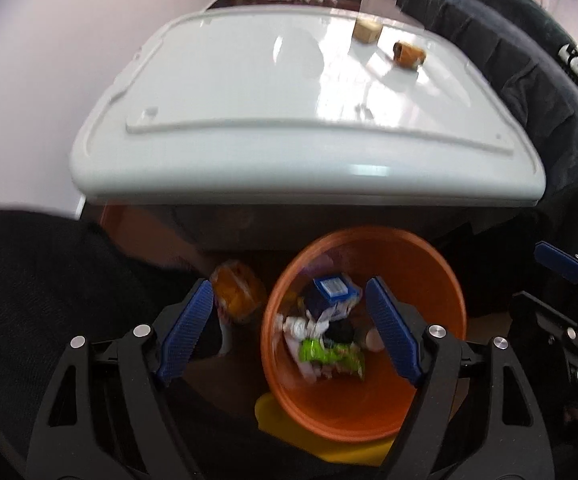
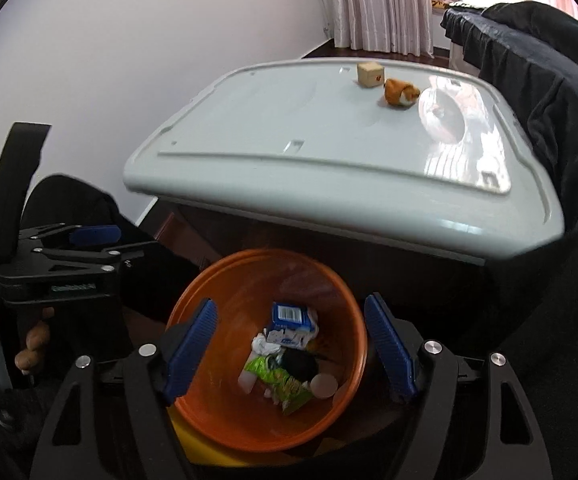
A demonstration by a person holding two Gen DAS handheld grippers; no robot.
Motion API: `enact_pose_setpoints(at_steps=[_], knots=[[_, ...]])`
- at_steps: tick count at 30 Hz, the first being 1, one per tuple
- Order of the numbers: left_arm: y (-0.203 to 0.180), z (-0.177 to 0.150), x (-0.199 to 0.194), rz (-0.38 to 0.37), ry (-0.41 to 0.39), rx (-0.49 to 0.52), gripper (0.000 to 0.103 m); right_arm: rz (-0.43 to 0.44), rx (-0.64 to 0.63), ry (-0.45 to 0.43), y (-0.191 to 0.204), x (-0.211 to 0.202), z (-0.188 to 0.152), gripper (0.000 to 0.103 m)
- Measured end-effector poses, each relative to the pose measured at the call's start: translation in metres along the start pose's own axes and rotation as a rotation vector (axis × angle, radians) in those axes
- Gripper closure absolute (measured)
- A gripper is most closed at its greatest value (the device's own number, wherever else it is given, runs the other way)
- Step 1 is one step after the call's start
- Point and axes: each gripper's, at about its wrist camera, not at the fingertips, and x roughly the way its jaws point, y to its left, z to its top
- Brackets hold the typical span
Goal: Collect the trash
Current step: 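Grasp the orange sock with the right tool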
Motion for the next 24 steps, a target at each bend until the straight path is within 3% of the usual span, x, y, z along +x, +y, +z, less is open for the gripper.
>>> enact_pose_setpoints(at_steps=[9, 12, 24], knots=[[0.007, 0.076, 0.003, -0.002, -0.235, -0.01, 0.022, -0.042, 0.085, -0.075, -0.06, 0.026, 0.109, 0.028], [0.009, 0.092, 0.016, -0.002, -0.277, -0.019, 0.022, -0.067, 0.125, -0.08, -0.081, 0.042, 0.143, 0.028], [0.014, 0.08, 0.048, -0.031, -0.201, -0.064, 0.022, -0.191, 0.14, -0.108, -0.109, 0.112, 0.219, 0.028]])
